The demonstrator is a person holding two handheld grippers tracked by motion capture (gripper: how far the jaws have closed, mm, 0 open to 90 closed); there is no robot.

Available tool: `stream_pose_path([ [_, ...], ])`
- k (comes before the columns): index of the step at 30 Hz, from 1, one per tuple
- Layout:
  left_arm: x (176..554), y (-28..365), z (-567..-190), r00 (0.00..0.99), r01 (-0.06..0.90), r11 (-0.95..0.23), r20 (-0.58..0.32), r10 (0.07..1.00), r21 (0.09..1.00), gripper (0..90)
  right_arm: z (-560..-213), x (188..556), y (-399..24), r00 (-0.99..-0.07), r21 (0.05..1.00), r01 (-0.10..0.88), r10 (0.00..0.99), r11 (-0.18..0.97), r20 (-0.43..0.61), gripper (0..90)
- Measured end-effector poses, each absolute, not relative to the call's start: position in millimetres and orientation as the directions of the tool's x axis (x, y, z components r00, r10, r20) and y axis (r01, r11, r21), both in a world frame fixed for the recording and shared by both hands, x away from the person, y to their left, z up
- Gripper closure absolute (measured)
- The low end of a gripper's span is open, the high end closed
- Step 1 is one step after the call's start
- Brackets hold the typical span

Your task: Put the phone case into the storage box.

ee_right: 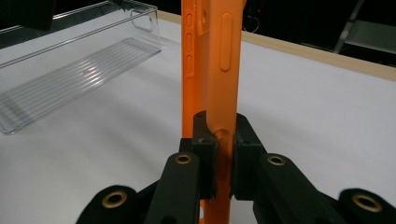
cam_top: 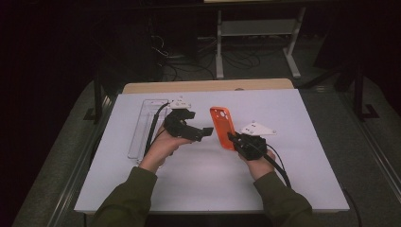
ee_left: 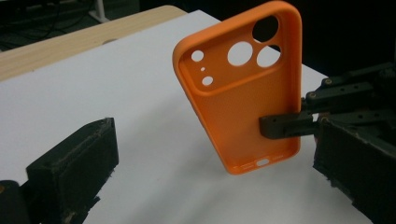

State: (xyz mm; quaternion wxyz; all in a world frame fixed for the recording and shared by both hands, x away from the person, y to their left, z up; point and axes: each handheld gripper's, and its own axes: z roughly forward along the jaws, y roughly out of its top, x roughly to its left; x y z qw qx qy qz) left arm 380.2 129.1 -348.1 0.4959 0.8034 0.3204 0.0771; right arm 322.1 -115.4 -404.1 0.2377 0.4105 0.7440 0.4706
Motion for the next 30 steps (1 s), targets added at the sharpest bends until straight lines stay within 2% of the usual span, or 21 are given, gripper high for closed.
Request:
stream_pose_path([
  [4, 386, 129, -345, 0.782, 0.423, -0.306, -0.172, 0.599, 0.853, 0.0, -406, 327, -114, -0.541, 0.898, 0.388, 0.84, 0.207, 0.04, 81.1],
  [9, 388, 123, -353, 0.768, 0.44, -0.273, -0.201, 0.608, 0.855, 0.0, -407, 328, -112, -0.541, 0.901, 0.39, 0.839, 0.189, 0.058, 81.1],
  [30, 385, 108, -360, 0.759, 0.439, -0.231, -0.22, 0.613, 0.869, 0.0, -407, 320, -100, -0.566, 0.907, 0.374, 0.822, 0.193, 0.059, 81.1],
])
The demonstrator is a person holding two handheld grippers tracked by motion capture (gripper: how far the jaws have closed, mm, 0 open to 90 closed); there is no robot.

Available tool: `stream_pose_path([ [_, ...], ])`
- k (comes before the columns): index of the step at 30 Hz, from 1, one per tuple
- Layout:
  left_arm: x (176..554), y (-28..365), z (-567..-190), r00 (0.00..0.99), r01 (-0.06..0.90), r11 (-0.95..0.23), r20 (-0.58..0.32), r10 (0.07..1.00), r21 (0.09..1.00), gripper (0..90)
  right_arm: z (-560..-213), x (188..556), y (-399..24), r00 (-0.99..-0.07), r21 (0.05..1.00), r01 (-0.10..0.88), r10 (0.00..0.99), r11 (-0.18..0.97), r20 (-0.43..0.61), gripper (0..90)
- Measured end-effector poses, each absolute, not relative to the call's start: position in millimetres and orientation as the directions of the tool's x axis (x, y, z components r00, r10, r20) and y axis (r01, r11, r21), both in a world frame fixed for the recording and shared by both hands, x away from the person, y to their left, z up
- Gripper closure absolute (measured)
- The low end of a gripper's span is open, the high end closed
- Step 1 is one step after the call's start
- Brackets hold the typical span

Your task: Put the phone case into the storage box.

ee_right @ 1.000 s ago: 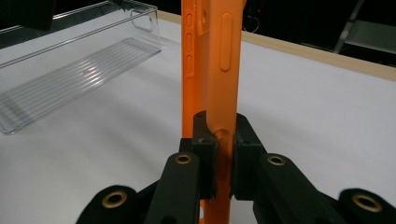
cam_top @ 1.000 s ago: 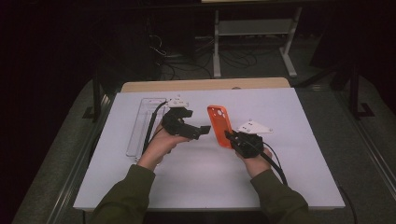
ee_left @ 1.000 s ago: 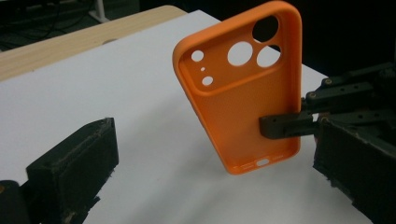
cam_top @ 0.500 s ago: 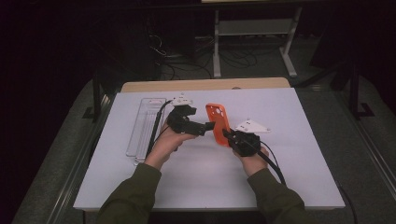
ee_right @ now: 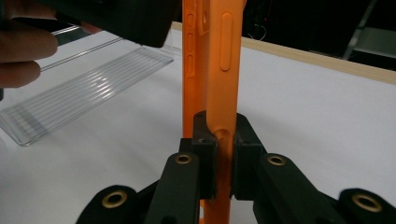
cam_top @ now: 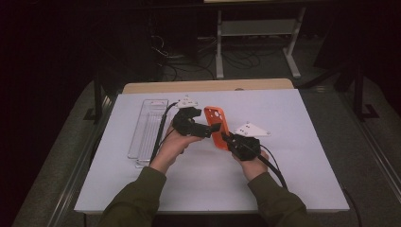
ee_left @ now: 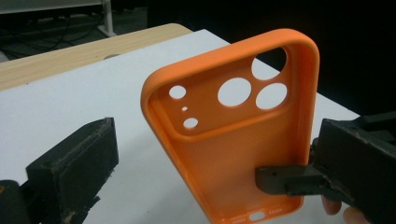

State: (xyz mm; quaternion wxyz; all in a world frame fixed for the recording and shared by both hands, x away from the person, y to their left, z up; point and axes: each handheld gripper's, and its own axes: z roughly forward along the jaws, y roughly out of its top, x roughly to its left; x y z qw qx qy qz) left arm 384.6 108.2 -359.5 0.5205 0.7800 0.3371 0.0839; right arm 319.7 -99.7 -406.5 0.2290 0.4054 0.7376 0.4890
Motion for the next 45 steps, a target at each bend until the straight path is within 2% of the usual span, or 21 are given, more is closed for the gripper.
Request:
stream_pose_path([
  [22, 385, 102, -363, 0.777, 0.418, -0.204, -0.232, 0.585, 0.885, 0.0, -406, 315, -93, -0.582, 0.907, 0.379, 0.809, 0.184, 0.079, 81.1],
  [45, 383, 96, -367, 0.751, 0.467, -0.168, -0.288, 0.594, 0.868, 0.0, -409, 313, -87, -0.592, 0.9, 0.382, 0.803, 0.21, 0.064, 81.0],
])
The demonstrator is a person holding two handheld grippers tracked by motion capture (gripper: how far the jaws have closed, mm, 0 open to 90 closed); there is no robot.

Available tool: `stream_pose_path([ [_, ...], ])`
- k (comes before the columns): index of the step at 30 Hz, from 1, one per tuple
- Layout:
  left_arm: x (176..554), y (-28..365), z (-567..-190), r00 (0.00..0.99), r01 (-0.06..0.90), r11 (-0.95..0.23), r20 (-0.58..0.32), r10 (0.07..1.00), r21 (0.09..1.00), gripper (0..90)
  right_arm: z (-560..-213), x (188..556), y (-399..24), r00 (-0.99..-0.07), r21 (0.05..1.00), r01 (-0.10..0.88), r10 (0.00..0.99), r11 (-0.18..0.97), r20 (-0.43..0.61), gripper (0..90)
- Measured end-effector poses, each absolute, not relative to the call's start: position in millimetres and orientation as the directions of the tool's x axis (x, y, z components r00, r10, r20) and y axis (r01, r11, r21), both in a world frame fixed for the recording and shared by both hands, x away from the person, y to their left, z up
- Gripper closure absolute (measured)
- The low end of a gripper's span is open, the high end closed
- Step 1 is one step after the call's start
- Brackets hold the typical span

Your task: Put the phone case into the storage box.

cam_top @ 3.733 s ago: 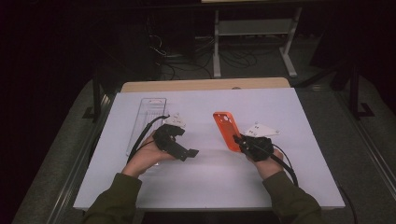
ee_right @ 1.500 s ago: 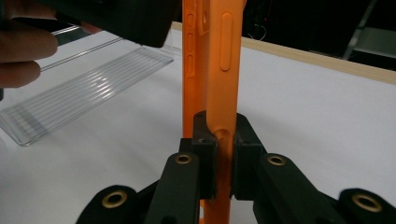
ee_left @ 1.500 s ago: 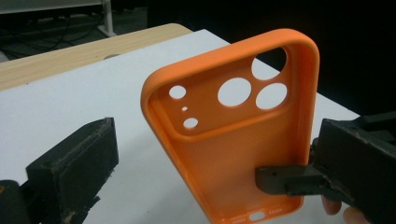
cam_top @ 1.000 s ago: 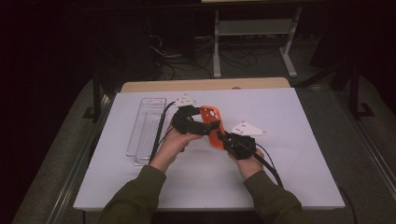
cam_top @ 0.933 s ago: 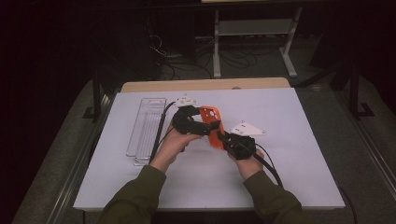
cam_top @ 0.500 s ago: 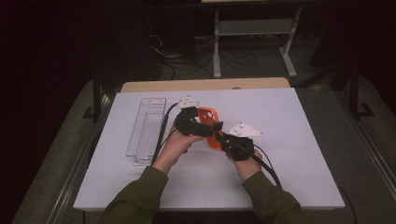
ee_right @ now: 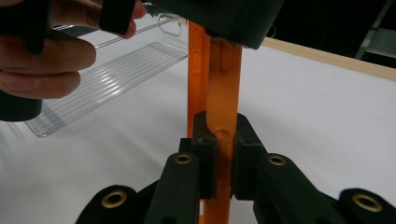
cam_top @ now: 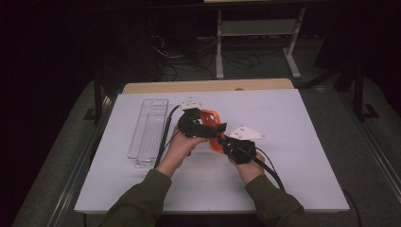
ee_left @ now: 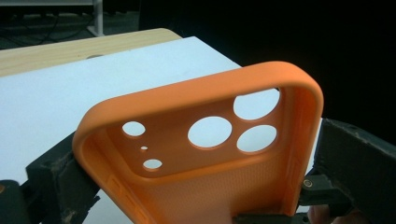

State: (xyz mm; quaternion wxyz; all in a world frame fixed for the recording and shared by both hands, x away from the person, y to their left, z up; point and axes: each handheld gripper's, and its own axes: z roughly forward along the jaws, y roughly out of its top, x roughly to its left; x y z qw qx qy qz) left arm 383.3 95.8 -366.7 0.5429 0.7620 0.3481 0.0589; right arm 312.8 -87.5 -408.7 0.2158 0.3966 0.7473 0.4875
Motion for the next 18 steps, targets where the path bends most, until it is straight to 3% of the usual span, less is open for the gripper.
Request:
stream_pose_path([
  [5, 383.5, 95.5, -367.5, 0.74, 0.475, -0.164, -0.292, 0.605, 0.864, 0.4, -409.2, 312.1, -86.0, -0.597, 0.899, 0.382, 0.8, 0.214, 0.063, 80.8],
  [12, 381.5, 99.2, -365.3, 0.722, 0.474, -0.141, -0.293, 0.627, 0.869, 10.9, -409.5, 311.4, -85.3, -0.597, 0.9, 0.374, 0.801, 0.224, 0.049, 80.8],
  [18, 381.3, 99.3, -366.0, 0.727, 0.467, -0.141, -0.289, 0.623, 0.873, 11.7, -410.2, 311.3, -84.9, -0.599, 0.899, 0.371, 0.8, 0.231, 0.042, 80.6],
])
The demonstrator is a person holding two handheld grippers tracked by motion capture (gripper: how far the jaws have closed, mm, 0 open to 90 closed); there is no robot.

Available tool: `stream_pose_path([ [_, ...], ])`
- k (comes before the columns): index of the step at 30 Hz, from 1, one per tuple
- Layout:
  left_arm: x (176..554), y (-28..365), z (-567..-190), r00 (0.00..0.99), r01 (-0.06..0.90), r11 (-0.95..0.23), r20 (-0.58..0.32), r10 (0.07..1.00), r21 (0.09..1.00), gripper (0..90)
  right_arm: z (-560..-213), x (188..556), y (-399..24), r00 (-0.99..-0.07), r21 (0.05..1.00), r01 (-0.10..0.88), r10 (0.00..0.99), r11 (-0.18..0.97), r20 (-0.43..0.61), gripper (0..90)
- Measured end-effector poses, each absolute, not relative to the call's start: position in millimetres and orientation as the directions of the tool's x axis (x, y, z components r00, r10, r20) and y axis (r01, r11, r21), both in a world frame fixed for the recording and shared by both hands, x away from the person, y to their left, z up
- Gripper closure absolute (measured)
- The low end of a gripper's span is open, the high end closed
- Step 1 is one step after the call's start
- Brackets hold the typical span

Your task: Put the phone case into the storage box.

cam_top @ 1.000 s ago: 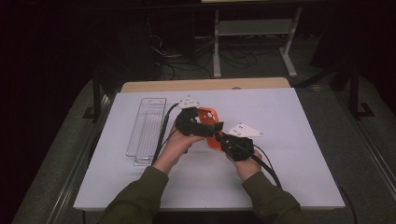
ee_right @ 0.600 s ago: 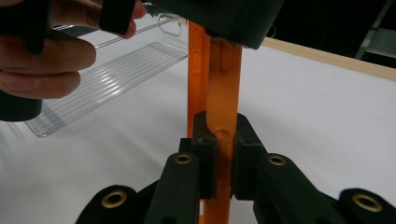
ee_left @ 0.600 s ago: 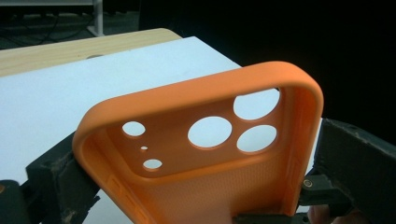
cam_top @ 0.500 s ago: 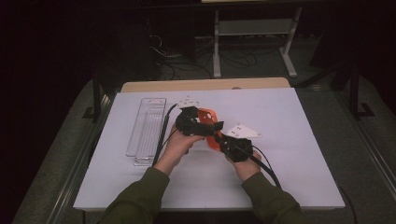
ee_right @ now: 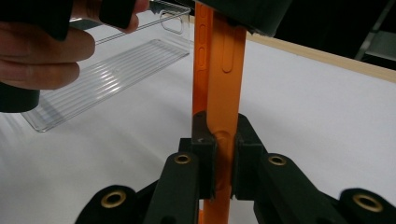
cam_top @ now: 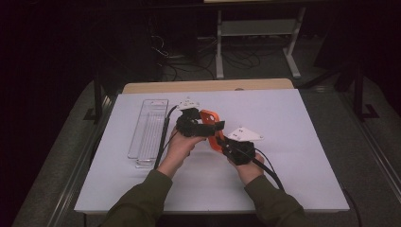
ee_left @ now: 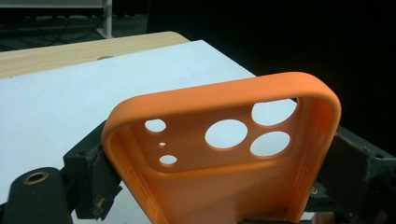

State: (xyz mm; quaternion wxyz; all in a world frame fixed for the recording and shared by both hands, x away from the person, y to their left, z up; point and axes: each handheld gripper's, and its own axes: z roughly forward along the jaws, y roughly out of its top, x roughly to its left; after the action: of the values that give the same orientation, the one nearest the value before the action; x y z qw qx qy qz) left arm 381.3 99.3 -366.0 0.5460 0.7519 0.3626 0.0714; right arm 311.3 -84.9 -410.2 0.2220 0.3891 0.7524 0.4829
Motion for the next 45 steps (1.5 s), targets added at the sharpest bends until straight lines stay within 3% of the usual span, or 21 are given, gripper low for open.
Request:
stream_pose_path([
  [25, 380, 99, -364, 0.754, 0.433, -0.173, -0.25, 0.608, 0.885, 15.0, -411, 313, -85, -0.604, 0.896, 0.378, 0.795, 0.231, 0.05, 75.8],
  [37, 379, 99, -363, 0.758, 0.43, -0.192, -0.237, 0.608, 0.882, 15.0, -409, 319, -91, -0.627, 0.887, 0.401, 0.774, 0.229, 0.084, 40.5],
  [45, 379, 99, -363, 0.761, 0.422, -0.203, -0.224, 0.609, 0.884, 15.0, -410, 325, -96, -0.644, 0.848, 0.449, 0.76, 0.282, 0.088, 24.7],
])
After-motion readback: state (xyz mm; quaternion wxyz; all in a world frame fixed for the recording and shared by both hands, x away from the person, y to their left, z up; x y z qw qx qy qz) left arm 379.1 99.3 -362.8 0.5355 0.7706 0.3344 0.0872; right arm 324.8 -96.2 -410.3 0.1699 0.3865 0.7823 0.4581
